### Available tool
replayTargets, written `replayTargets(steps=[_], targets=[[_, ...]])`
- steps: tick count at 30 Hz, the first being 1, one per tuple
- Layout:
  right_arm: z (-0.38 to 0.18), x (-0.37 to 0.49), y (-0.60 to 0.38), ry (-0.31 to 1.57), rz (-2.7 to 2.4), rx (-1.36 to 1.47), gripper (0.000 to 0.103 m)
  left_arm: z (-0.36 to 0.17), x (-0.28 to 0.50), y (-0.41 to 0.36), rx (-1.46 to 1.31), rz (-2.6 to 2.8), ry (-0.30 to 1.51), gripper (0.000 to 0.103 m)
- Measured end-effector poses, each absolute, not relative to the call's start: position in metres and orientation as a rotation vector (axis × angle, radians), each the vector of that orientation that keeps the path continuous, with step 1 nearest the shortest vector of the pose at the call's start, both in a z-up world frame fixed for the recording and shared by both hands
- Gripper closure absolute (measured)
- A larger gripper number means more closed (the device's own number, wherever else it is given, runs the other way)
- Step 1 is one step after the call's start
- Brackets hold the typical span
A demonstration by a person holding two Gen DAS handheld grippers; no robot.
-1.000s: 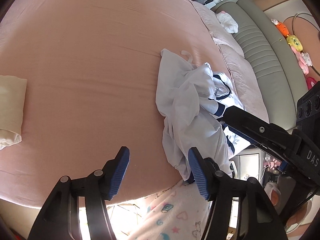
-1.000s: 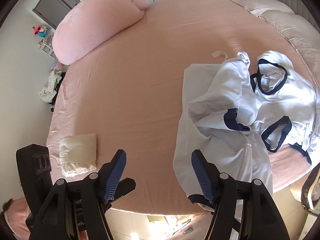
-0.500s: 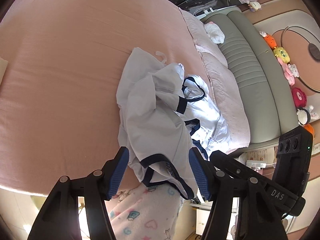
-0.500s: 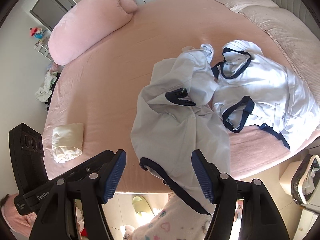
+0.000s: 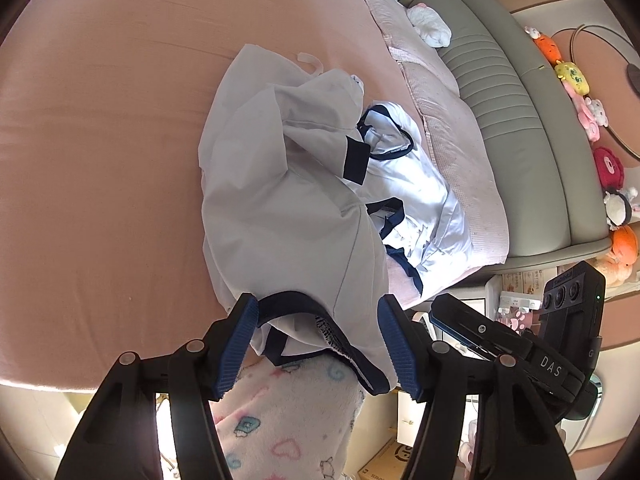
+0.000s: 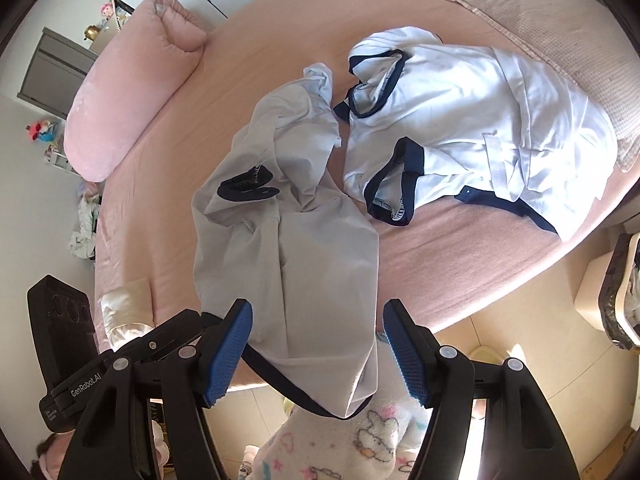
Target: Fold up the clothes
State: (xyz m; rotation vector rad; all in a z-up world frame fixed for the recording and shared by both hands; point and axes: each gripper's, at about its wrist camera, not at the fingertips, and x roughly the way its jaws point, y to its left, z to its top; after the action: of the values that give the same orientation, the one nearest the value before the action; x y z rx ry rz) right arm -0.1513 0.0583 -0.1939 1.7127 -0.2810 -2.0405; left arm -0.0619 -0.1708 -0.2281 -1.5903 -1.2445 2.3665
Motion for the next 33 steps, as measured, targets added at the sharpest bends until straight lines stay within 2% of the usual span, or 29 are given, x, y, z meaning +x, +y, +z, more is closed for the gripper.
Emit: replayTargets(steps=[8, 15, 20, 22, 24, 26, 33], targets=[[-0.242, -0.158, 0.067, -0.468, -1.930, 1.784, 0.036, -0.244, -0.062, -0.170, -1.610, 2.337, -1.281, 0.043], [-0.257, -0.160, 0.069, -0.476, -1.941, 1.832, 0.036, -0.253, -0.060, -0.171, -1.621, 2.322, -1.299, 0.043], [-0.270, -0.160, 0.074, -0.626, -1.888, 1.839, 0.036, -0.262, -0.058, -0.172, -1.652, 2.294, -1.324, 0.043], [-0.273, -0.159, 0.073, -0.643, -1.883, 1.849, 0.048, -0.266, -0.057, -0.172, -1.668, 2.273, -1.335, 0.043], [-0.276, -0.158, 0.072, -0.662, -1.880, 1.859, 0.079, -0.267, -0.055, -0.173, -1.663, 2.257, -1.343, 0.043], [-0.278, -0.158, 0.069, -0.655, -1.870, 1.874, 0.091, -0.268, -0.052, -0.174, -1.660, 2.244, -1.349, 0.043], [-0.263, -0.155, 0.054, -0.581, -1.870, 1.845, 0.092, -0.278, -0.045, -0.189, -1.594, 2.191, -1.489, 0.043]])
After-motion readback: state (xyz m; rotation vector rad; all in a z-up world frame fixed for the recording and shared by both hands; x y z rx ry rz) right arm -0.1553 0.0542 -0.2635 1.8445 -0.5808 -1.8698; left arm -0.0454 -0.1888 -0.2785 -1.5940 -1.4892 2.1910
